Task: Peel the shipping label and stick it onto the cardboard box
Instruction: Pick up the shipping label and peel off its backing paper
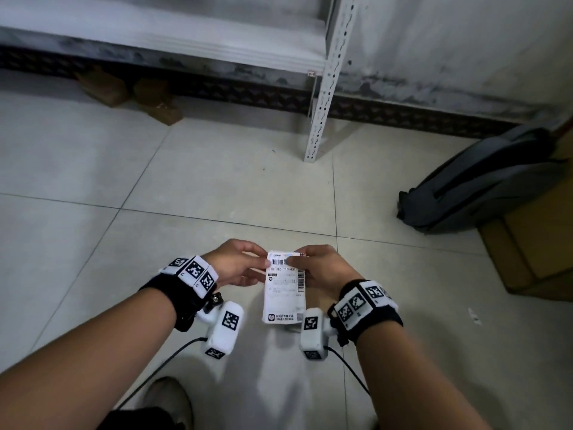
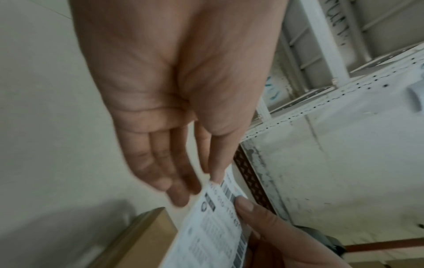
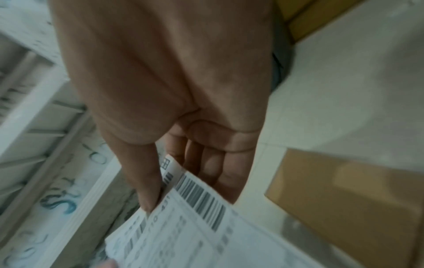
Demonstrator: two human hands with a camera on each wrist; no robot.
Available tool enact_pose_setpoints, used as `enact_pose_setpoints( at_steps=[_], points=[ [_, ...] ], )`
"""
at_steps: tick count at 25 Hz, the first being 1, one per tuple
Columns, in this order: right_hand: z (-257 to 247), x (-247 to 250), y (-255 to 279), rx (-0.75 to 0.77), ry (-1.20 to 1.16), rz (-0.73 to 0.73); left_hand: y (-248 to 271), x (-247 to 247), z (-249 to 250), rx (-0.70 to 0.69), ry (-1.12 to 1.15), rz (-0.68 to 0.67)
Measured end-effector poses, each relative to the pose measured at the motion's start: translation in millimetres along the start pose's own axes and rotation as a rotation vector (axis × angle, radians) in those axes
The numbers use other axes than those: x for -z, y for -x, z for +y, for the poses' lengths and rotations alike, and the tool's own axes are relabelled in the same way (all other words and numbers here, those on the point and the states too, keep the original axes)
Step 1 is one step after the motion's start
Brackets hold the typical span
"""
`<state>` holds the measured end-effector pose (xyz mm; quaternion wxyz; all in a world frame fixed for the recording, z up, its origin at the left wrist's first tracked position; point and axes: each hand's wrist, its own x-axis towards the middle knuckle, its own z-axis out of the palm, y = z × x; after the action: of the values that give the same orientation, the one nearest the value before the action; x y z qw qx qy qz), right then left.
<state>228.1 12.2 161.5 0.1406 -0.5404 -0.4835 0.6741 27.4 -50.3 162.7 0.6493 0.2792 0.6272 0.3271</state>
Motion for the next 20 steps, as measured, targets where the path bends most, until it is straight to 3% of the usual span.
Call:
enact_pose_setpoints(
  at_steps=[3, 9, 14, 20],
  points=[
    [-12, 12, 22, 0.012, 0.068, -0.027, 17, -10, 14, -0.109, 0.072, 0.017],
    [-2, 20, 43, 0.046, 0.143, 0.037, 26, -34, 14, -0.069, -0.006, -0.025],
    [16, 25, 43, 0.081, 0.112, 0.107, 18, -46, 8, 0.015, 0.053, -0.115],
    [28, 27, 41, 0.103, 0.001, 0.092, 9, -48, 5, 0.017, 0.151, -0.122]
  ],
)
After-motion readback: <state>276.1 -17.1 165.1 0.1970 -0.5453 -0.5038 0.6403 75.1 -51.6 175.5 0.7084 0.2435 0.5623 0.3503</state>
